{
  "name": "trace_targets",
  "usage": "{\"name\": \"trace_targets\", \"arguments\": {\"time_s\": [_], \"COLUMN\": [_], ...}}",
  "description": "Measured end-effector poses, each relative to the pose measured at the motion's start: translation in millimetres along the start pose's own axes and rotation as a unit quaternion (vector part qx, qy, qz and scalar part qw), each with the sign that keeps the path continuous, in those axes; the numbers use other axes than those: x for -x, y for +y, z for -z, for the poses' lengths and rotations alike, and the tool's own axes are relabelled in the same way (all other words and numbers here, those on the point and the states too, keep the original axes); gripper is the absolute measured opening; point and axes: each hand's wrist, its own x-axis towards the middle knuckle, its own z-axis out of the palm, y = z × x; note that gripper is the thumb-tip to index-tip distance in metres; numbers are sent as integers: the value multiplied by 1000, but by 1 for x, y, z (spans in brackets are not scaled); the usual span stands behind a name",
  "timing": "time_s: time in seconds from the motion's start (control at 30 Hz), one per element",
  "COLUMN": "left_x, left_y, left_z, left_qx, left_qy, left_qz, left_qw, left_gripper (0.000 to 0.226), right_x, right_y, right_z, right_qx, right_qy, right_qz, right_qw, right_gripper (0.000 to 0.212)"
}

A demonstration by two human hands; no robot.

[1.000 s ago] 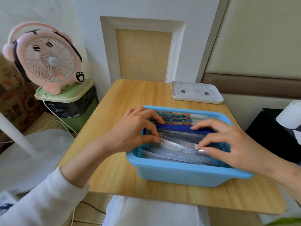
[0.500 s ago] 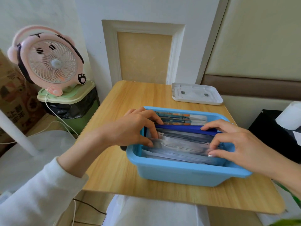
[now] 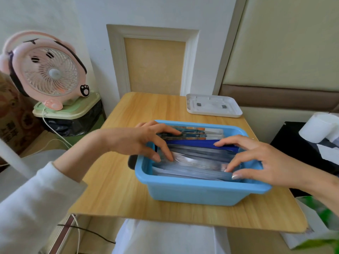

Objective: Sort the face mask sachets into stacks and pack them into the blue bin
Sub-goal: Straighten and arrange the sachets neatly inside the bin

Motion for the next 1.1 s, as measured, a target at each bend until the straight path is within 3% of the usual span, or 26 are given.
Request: {"name": "trace_targets", "arguments": {"time_s": [0.13,0.37,0.83,0.97,1.1], "left_x": [2,1,-3,-4,-3], "left_y": [-2,4,5,10,12], "left_z": [11,1,-18,-18,-22], "left_qx": [-11,-1,-84,-89,-116], "left_qy": [-46,-7,122,99,77], "left_qz": [15,28,18,25,22], "left_qw": [999,1000,989,991,990], "left_gripper": [38,17,10,29,56], "right_x": [-2,-1,-1,-1,3], "right_y": [-2,-2,0,-2,-5], "right_z": [-12,-17,-14,-15,-17], "right_qx": [23,31,8,39,38], "right_qy": [39,86,78,55,87], "right_qz": [-23,-27,-22,-43,-36], "right_qw": [999,995,997,997,995], "right_gripper": [7,19,21,22,21]}}
